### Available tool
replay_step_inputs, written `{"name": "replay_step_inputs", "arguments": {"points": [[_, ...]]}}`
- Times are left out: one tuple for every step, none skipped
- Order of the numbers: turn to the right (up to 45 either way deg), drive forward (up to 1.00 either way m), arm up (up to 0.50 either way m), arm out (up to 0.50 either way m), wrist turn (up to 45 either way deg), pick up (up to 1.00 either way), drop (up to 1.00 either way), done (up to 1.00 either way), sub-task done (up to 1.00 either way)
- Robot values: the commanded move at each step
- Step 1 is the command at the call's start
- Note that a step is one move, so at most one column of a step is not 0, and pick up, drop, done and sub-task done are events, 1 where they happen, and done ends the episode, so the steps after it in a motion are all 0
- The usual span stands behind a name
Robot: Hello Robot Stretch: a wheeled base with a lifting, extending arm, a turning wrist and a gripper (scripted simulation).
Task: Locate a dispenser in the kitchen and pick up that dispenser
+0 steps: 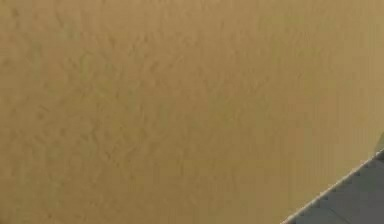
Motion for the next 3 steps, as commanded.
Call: {"name": "replay_step_inputs", "arguments": {"points": [[45.0, 0.00, 0.00, 0.00, 0.0, 0.00, 0.00, 0.00, 0.00], [45.0, 0.00, 0.00, 0.00, 0.0, 0.00, 0.00, 0.00, 0.00], [33.0, 0.00, 0.00, 0.00, 0.0, 0.00, 0.00, 0.00, 0.00]]}}
